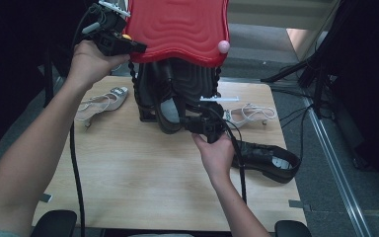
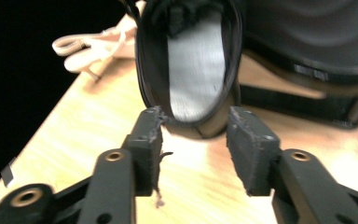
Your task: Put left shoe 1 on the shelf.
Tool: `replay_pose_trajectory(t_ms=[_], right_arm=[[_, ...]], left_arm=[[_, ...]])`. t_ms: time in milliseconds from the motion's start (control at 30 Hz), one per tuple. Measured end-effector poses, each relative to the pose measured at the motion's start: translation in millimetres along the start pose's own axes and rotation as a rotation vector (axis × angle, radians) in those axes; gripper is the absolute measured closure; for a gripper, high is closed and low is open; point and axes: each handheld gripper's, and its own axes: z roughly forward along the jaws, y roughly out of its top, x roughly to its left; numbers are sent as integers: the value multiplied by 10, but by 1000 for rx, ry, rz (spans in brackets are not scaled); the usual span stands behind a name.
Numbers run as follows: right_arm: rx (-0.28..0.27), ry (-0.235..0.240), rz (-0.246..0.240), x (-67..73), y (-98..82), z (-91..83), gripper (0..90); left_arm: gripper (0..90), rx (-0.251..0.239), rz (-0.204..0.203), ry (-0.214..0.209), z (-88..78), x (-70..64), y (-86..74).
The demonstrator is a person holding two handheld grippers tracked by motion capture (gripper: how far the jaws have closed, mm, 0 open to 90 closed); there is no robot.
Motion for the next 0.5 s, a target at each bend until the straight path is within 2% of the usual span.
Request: replay_pose_trajectory(t_ms=[33,67,133,233,267,300,333,500], right_arm=[[0,0,0,0,0,0,598],[-1,-1,-8,-44,-113,16,651],[9,5,-16,-75,-191,64,682],[31,9,-6,-105,-262,137,720],[38,16,-18,-112,-326,214,777],[38,16,-18,-112,-326,214,777],[41,10,-32,-118,-378,313,839],[24,19,-31,-159,-460,494,900]], left_arm=[[900,0,0,0,0,1,1],[900,2,-2,0,1,-1,3],[900,3,-3,0,1,-1,4],[900,3,-3,1,1,-2,4],[900,3,-3,0,1,-1,4],[900,3,-3,0,1,-1,4],[900,2,-2,0,1,0,3],[900,0,0,0,1,1,0]])
